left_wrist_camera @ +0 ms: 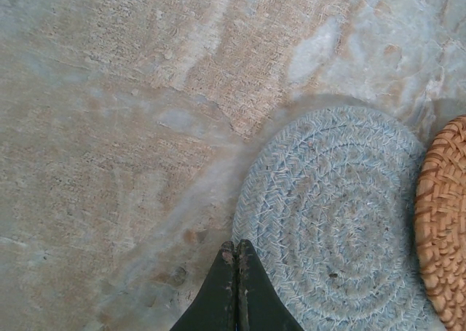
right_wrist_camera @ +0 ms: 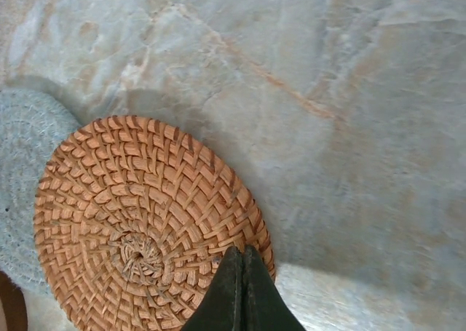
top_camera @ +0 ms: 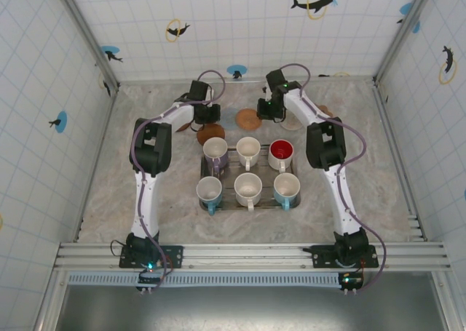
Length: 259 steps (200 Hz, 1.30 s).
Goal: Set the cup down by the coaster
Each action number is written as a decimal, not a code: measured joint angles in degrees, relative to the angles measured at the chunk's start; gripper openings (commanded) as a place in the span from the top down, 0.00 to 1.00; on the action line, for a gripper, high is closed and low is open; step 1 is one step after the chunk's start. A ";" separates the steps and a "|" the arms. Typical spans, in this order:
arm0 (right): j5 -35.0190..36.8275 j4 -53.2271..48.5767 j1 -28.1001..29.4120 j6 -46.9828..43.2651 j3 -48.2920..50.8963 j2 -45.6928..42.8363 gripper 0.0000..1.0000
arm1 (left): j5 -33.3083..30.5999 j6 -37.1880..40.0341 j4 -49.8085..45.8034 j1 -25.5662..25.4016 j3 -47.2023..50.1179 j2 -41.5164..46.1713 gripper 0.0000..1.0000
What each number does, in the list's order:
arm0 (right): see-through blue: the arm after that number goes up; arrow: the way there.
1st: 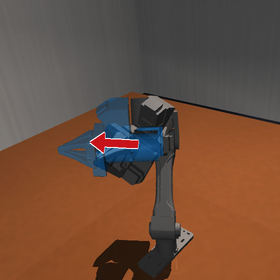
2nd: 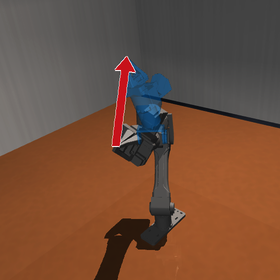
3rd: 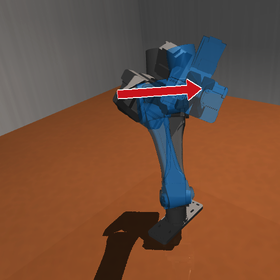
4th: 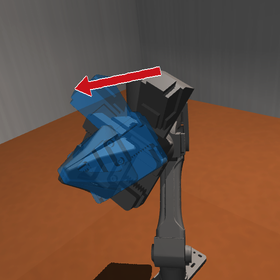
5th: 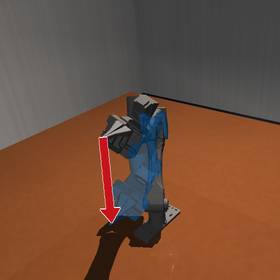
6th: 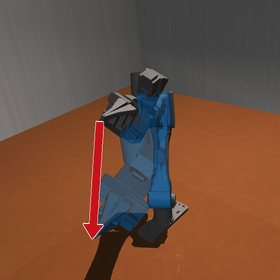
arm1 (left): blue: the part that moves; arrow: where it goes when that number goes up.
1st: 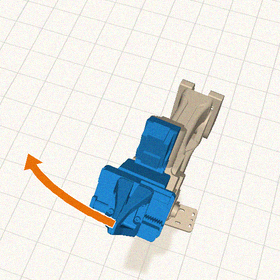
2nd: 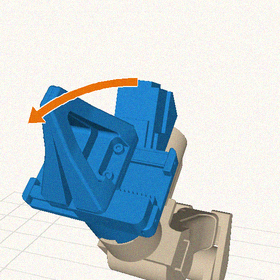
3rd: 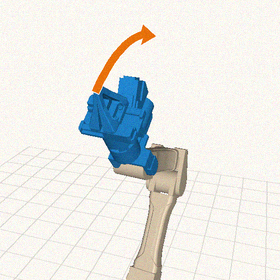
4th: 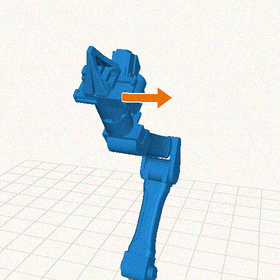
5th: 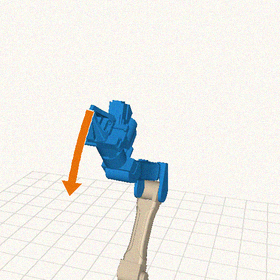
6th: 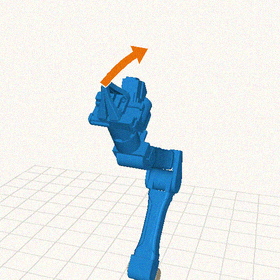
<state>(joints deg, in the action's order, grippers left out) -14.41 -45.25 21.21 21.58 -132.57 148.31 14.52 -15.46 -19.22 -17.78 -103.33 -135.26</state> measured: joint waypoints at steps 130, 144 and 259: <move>-1.90 0.39 4.31 0.87 -0.31 -1.81 1.00 | 0.26 0.00 0.04 0.22 0.04 0.00 1.00; -1.88 0.35 4.09 0.87 -0.33 -1.79 1.00 | 0.26 0.00 0.04 0.22 0.04 0.00 1.00; -1.90 -0.13 0.70 0.26 1.18 -0.76 1.00 | 0.26 -0.22 0.02 0.22 0.04 0.00 1.00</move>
<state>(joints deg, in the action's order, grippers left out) -16.32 -45.39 21.91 21.85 -131.39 147.55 14.79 -15.68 -19.20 -17.56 -103.28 -135.26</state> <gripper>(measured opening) 0.054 0.045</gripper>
